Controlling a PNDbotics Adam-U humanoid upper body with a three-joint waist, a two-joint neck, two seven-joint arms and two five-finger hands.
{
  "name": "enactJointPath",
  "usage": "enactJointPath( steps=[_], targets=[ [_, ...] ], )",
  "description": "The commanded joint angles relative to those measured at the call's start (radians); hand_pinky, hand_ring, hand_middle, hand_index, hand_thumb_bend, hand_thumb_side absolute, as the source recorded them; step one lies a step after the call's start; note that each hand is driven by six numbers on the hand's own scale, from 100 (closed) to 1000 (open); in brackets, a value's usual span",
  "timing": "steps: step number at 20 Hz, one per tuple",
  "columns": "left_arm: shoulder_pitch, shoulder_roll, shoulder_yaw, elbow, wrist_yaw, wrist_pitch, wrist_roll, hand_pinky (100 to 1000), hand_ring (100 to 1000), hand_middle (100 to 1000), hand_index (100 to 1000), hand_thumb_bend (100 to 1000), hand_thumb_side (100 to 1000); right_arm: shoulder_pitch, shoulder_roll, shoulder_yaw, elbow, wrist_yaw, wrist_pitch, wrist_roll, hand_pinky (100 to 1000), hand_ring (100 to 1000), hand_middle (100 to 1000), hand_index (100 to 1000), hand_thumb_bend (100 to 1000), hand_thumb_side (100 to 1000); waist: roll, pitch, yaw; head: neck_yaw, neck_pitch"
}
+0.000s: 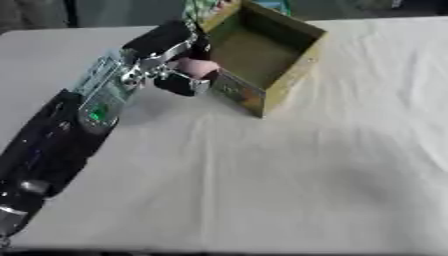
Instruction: Pick up objects on the table and place them in the box.
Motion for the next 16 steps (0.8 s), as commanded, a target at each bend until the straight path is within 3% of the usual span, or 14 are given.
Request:
enactJointPath(
  steps=[1,14,16],
  targets=[
    [-0.049,0.009,0.028,0.034,-0.037,0.011,0.039,545,452,313,413,161,100,-0.01,-0.023,-0.003,-0.007,-0.004,0.0,0.005,644,721,680,796,100,242,-0.006,-0.021,-0.006,0.004,-0.005],
    [-0.181,-0.123,0.132,0.374,-0.261,0.013,0.256,577,509,409,493,164,100,-0.032,-0.012,0.029,-0.004,-0.009,0.008,0.038,644,721,680,795,100,237,0.003,-0.025,-0.082,0.032,-0.019],
    [-0.191,-0.131,0.149,0.416,-0.285,0.01,0.278,593,537,461,545,175,100,-0.035,-0.01,0.033,-0.004,-0.009,0.01,0.042,644,721,680,795,100,236,0.006,-0.026,-0.094,0.034,-0.018]
  ],
)
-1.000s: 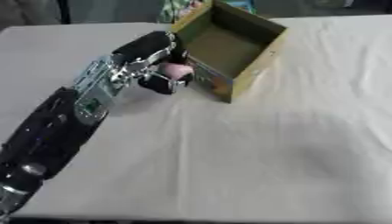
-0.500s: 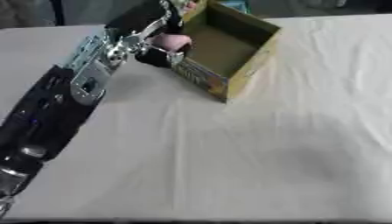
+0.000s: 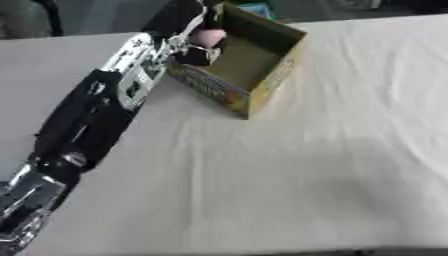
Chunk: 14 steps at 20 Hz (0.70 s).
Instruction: Pick up objects on the table and place them in the box.
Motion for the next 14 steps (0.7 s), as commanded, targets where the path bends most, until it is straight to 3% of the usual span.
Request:
enactJointPath(
  steps=[1,3,5,6,9,11,12,13,14],
  targets=[
    [-0.036,-0.005,0.039,0.055,-0.046,-0.001,0.041,596,551,490,578,184,100,-0.017,-0.012,0.002,-0.008,-0.007,0.001,0.009,644,721,680,796,100,236,-0.004,-0.021,-0.01,0.008,-0.007],
    [-0.04,-0.008,0.058,0.086,-0.069,0.001,0.064,611,601,581,667,220,100,-0.019,-0.011,0.004,-0.008,-0.007,0.002,0.012,644,721,680,795,100,236,-0.003,-0.021,-0.019,0.01,-0.006],
    [-0.042,-0.006,0.071,0.108,-0.089,0.004,0.082,622,624,617,698,277,160,-0.019,-0.012,0.003,-0.007,-0.007,0.001,0.012,644,721,680,795,100,236,-0.002,-0.02,-0.025,0.01,-0.005],
    [-0.042,-0.005,0.077,0.118,-0.099,0.005,0.086,631,647,652,723,358,239,-0.018,-0.012,0.003,-0.007,-0.007,0.001,0.012,644,721,680,795,100,236,-0.001,-0.02,-0.027,0.009,-0.004],
    [-0.041,-0.004,0.091,0.142,-0.127,0.011,0.086,652,681,705,765,473,353,-0.019,-0.012,0.003,-0.007,-0.007,0.001,0.012,644,721,680,795,100,235,0.0,-0.019,-0.03,0.009,-0.005],
    [-0.041,-0.005,0.096,0.15,-0.14,0.011,0.079,652,681,705,765,473,353,-0.019,-0.012,0.003,-0.007,-0.007,0.001,0.013,644,721,680,795,100,235,0.0,-0.019,-0.03,0.009,-0.005],
    [-0.041,-0.006,0.097,0.152,-0.143,0.011,0.077,680,732,779,820,681,521,-0.019,-0.012,0.003,-0.007,-0.007,0.001,0.013,644,721,680,795,100,235,0.0,-0.018,-0.03,0.009,-0.006],
    [-0.038,-0.006,0.099,0.157,-0.148,0.011,0.07,680,732,779,820,681,521,-0.019,-0.012,0.002,-0.007,-0.007,0.001,0.012,644,721,680,795,100,235,0.0,-0.018,-0.029,0.009,-0.006],
    [-0.037,-0.007,0.101,0.161,-0.152,0.011,0.064,702,762,815,841,730,576,-0.019,-0.012,0.002,-0.007,-0.007,0.001,0.012,644,721,680,795,100,234,0.0,-0.018,-0.028,0.009,-0.007]
  ],
)
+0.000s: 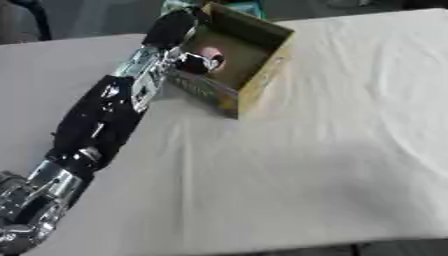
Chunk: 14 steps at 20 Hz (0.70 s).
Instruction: Pick up objects on the table and place them in the box.
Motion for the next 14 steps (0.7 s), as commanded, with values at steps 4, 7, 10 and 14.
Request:
enactJointPath(
  steps=[4,7,10,14],
  targets=[
    [-0.017,0.0,0.011,0.007,-0.031,-0.004,-0.028,742,798,860,874,772,649,-0.012,-0.018,-0.008,-0.007,-0.005,-0.002,0.002,644,721,680,795,100,235,-0.007,-0.016,0.001,0.003,-0.011],
    [-0.014,-0.002,0.012,0.004,-0.036,-0.007,-0.035,756,808,868,882,785,677,-0.011,-0.018,-0.009,-0.007,-0.005,-0.002,0.001,644,721,680,795,100,235,-0.009,-0.016,0.001,0.002,-0.012],
    [-0.011,-0.001,0.011,-0.016,-0.023,-0.006,-0.024,745,798,850,870,755,697,-0.01,-0.018,-0.011,-0.007,-0.005,-0.003,0.0,644,721,680,795,100,232,-0.011,-0.013,0.004,0.001,-0.013],
    [-0.004,0.017,0.007,-0.117,0.08,-0.007,0.009,698,744,771,818,685,685,-0.01,-0.019,-0.017,-0.007,-0.005,-0.005,-0.004,644,721,680,796,100,234,-0.009,-0.009,0.018,-0.006,-0.019]
  ],
)
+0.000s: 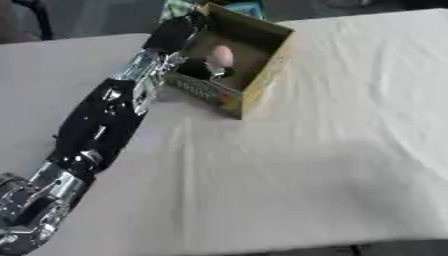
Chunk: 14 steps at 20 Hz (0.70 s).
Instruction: Pick up objects on the table and place them in the box.
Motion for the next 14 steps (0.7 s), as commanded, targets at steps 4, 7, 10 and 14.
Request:
enactJointPath(
  steps=[4,7,10,14],
  targets=[
    [0.018,0.079,-0.009,-0.264,0.262,0.013,0.044,648,701,726,782,631,641,-0.006,-0.022,-0.023,-0.008,-0.003,-0.006,-0.01,644,721,680,796,100,236,-0.009,-0.012,0.024,-0.021,-0.011],
    [0.082,0.149,0.003,-0.445,0.477,0.038,0.041,616,671,693,756,593,609,0.0,-0.024,-0.032,-0.007,-0.002,-0.007,-0.018,644,721,680,796,100,234,-0.009,-0.011,0.048,-0.039,-0.015],
    [0.171,0.216,0.035,-0.606,0.676,0.073,0.047,589,639,661,728,559,579,0.007,-0.025,-0.039,-0.007,-0.001,-0.009,-0.025,644,721,680,795,100,234,-0.012,-0.009,0.074,-0.054,-0.018],
    [0.318,0.257,0.087,-0.75,0.892,0.084,0.083,555,611,634,703,514,550,0.009,-0.026,-0.044,-0.007,0.001,-0.011,-0.029,645,721,679,795,100,215,-0.013,-0.006,0.109,-0.067,-0.022]
  ],
)
